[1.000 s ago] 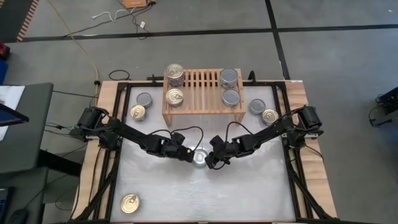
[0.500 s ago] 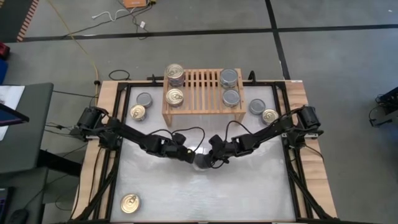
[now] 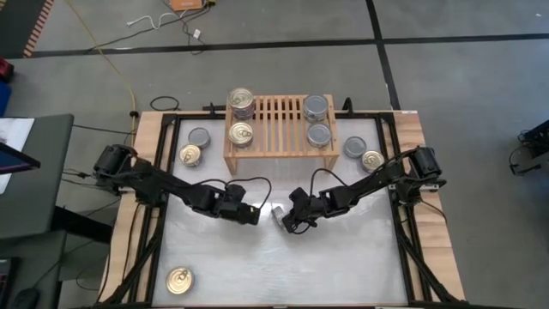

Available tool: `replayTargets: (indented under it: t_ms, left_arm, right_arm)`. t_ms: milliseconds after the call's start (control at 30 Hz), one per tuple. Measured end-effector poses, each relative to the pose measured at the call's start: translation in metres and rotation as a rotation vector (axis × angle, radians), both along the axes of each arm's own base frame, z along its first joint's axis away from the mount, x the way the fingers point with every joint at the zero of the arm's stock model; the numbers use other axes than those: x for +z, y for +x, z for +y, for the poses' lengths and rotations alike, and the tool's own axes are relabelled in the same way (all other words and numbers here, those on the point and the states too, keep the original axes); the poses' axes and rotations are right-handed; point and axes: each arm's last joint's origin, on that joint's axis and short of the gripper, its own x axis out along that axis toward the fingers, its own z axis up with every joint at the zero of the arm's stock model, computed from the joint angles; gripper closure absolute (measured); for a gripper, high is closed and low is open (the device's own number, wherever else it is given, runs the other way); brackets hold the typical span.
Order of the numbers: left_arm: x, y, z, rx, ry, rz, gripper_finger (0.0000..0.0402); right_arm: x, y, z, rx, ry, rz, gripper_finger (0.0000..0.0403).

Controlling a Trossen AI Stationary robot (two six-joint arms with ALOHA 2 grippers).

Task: Stack canned seafood by type on shelf
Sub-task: Stack the green tuna can on top of the other green tuna can on the shelf

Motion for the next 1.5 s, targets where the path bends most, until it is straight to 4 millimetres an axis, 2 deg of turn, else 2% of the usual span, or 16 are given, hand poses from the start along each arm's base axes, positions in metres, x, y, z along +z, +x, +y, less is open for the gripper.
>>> replayTargets:
  t_ms: [133,233,500,667,767,867,1033,1133,1200,1233,1333,1500]
  left_arm:
    - [0.019,-0.002,-0.007,-0.006,-0.01,-0.118,0.0118]
    - [0.025,-0.002,-0.012,-0.019,-0.022,-0.163,0.0118]
    - [0.018,-0.001,-0.014,-0.005,-0.029,-0.142,0.0118]
    - [0.008,-0.004,-0.013,0.018,-0.017,-0.065,0.0118]
    - [0.009,-0.005,-0.014,0.023,-0.014,-0.067,0.0118]
    - [0.008,-0.006,-0.013,0.018,-0.003,-0.052,0.0118]
    - [0.009,-0.005,-0.009,0.029,0.0,-0.054,0.0118]
    - [0.009,-0.004,-0.009,0.022,0.003,-0.057,0.0118]
    - [0.008,-0.006,-0.01,0.018,0.007,-0.045,0.0118]
    - [0.008,-0.006,-0.011,0.016,0.008,-0.039,0.0118]
    - [0.009,-0.01,-0.013,0.026,0.001,-0.024,0.0118]
    - [0.006,-0.015,-0.011,0.061,0.015,0.024,0.0118]
  right_arm:
    - [0.0,0.0,0.001,0.002,0.002,-0.002,0.0385]
    - [0.002,0.0,0.002,0.004,0.003,-0.008,0.0385]
    - [0.018,-0.004,0.002,0.025,-0.012,-0.043,0.0385]
    - [0.029,-0.014,-0.002,-0.002,-0.05,0.001,0.0385]
    - [0.038,-0.018,-0.003,-0.022,-0.062,-0.008,0.0385]
    - [0.045,-0.016,-0.003,-0.022,-0.061,-0.052,0.0385]
    - [0.044,-0.005,-0.01,-0.025,-0.072,-0.138,0.0385]
    - [0.051,0.012,-0.009,0.142,-0.219,-0.312,0.0385]
    - [0.069,0.024,-0.004,0.241,-0.27,-0.478,0.0385]
    - [0.073,0.026,-0.003,0.246,-0.271,-0.502,0.0385]
    - [0.074,0.029,-0.005,0.247,-0.248,-0.428,0.0385]
    - [0.064,0.023,-0.02,0.161,-0.18,-0.144,0.0385]
